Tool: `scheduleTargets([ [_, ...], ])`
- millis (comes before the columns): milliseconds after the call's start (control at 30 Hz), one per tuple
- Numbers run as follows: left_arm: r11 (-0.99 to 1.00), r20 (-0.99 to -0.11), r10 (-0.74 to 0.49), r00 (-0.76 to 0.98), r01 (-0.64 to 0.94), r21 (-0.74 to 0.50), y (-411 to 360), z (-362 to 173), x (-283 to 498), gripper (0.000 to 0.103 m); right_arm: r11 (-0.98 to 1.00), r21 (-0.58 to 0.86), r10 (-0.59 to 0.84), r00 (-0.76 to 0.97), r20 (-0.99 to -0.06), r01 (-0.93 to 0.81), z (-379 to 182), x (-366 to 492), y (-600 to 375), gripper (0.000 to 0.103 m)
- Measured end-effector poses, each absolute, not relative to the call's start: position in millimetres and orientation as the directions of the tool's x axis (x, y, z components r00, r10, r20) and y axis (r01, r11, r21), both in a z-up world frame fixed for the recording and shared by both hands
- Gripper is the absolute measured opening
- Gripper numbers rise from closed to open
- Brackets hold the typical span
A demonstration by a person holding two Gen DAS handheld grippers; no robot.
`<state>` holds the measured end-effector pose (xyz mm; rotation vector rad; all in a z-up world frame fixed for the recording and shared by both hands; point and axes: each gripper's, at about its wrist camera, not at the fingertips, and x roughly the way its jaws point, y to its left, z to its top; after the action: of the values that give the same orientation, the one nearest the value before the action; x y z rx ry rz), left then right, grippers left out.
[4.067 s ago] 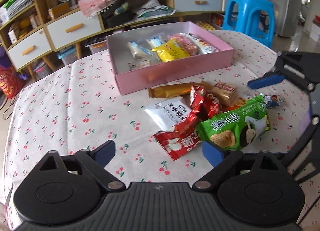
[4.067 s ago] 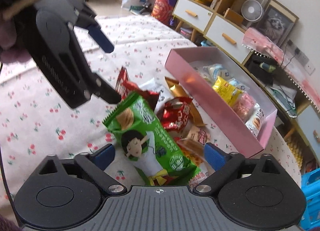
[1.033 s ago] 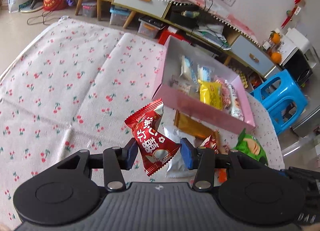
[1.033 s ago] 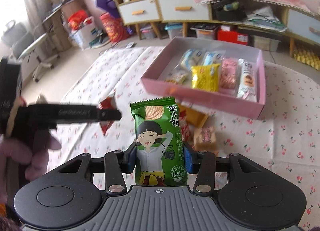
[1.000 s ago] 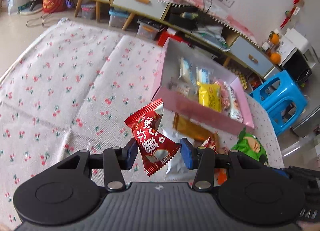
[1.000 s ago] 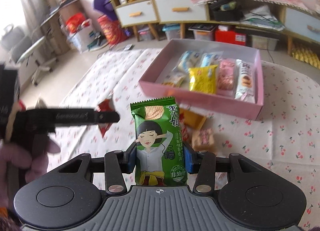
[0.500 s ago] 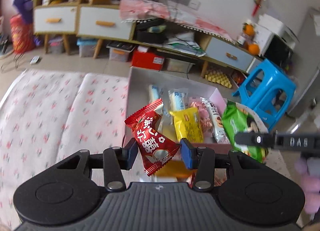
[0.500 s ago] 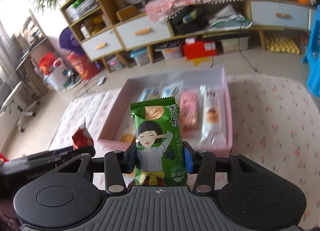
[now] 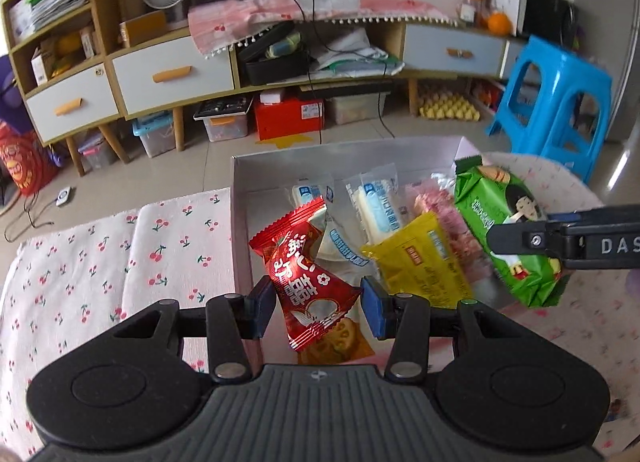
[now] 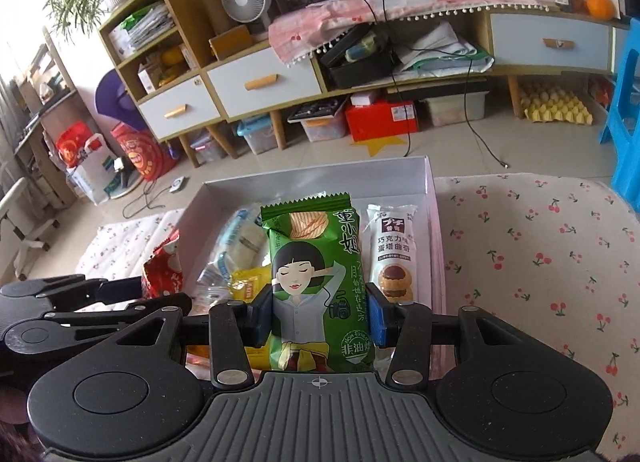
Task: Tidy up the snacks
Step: 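Lower both held snacks into the box and open both tools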
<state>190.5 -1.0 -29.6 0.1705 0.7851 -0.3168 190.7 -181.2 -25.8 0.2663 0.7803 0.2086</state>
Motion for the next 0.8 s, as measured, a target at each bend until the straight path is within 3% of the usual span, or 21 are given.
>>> scheduleTargets([
  [800, 0.934, -0.713, -0.244, 0.657, 0.356, 0.009, -0.8, -42.7, 207.5, 0.046, 0.938, 0.334, 0.296, 0.720, -0.628, -0.095, -43.5, 203.8, -182.8, 0.047],
])
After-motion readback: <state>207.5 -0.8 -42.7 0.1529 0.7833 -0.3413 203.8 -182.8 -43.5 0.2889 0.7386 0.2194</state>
